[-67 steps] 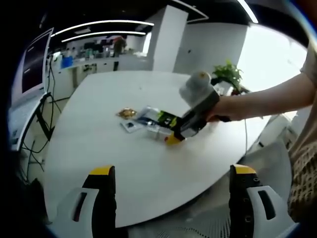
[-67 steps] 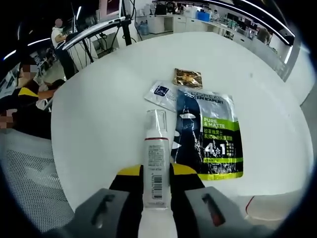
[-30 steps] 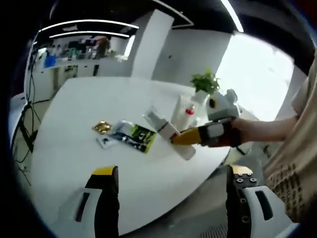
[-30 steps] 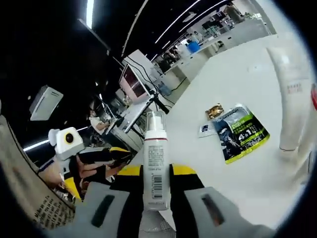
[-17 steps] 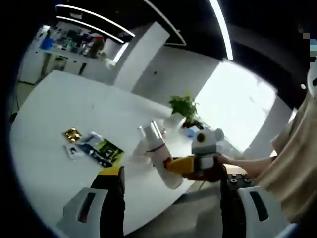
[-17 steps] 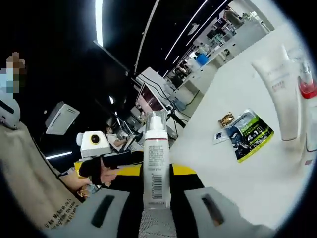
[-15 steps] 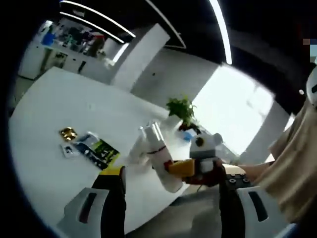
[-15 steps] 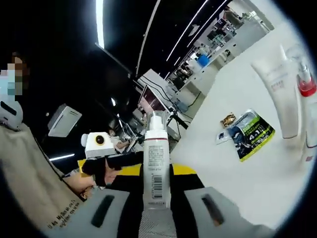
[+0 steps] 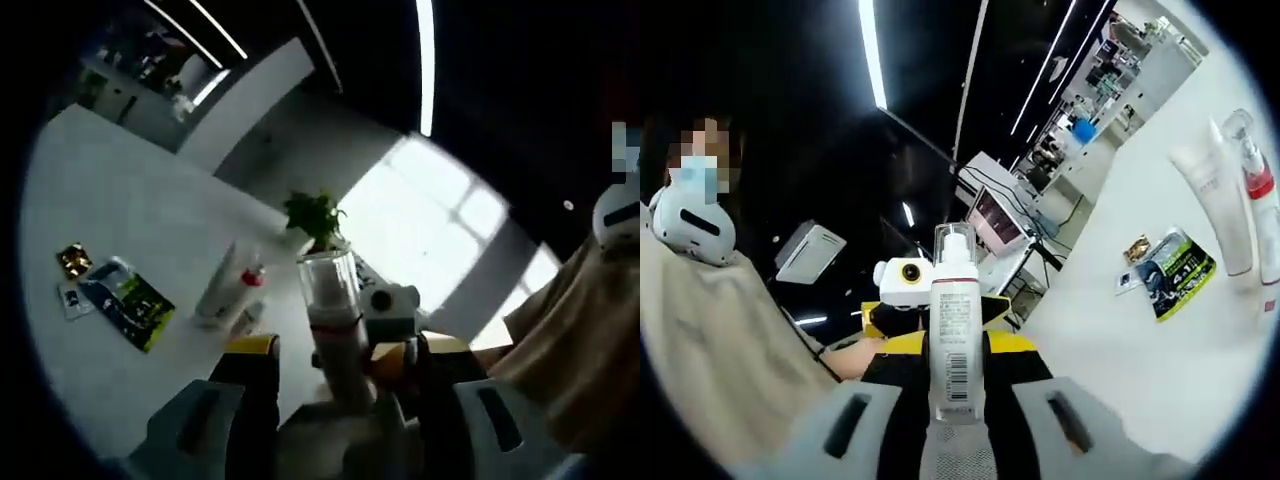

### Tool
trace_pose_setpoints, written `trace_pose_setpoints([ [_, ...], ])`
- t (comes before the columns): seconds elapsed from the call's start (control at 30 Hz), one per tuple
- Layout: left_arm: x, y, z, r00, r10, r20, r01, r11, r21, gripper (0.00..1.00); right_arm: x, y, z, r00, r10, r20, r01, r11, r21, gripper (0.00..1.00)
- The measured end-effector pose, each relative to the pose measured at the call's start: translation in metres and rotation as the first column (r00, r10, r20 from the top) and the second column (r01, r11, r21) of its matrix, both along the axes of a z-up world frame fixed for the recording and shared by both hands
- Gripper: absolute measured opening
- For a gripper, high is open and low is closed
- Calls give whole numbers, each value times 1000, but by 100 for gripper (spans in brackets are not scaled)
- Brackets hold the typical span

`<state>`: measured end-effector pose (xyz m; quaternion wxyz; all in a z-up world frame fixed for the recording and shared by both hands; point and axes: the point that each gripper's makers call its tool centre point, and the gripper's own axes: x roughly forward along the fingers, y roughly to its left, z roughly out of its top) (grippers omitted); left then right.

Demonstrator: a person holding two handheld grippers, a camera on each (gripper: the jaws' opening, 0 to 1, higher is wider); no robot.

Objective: Arrange the skincare products in the storage area until every visible bottle or jar stands upright without overlapping.

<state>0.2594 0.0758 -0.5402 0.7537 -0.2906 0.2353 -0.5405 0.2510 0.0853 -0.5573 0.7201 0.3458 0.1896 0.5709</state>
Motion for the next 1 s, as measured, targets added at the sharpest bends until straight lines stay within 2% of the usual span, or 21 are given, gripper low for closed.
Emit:
trace_pose_setpoints([
  [0.13, 1, -6, 7, 1000, -17, -13, 16, 999, -38, 46, -6, 0, 7, 1000, 17, 12, -17, 1000, 25, 19],
  [0.2, 3, -8, 6, 999, -17, -42, 15, 999, -41, 43, -7, -1, 9, 1000, 19, 17, -20, 999, 36, 19],
  [0.5, -1, -14, 8, 998, -54, -36, 52, 998, -38, 27, -9, -7, 15, 1000, 22, 22, -23, 997, 69, 19],
  [0.7, -5, -20, 15, 997, -79, -4, 79, 996, -48, 20, -11, -10, 15, 1000, 22, 22, -24, 997, 71, 19],
  [0.8, -4, -24, 16, 997, -78, 11, 79, 996, -29, 20, -11, -12, 16, 1000, 20, 20, -21, 997, 81, 19],
  [0.93, -2, -27, 13, 995, -73, 69, 69, 996, 56, 20, -8, -14, 14, 1000, -1, 31, -1, 998, 67, 20],
  [1.0, 2, -30, 15, 997, -51, 50, 48, 997, 57, 19, -4, -16, 15, 1000, -26, 4, 26, 997, 77, 20],
])
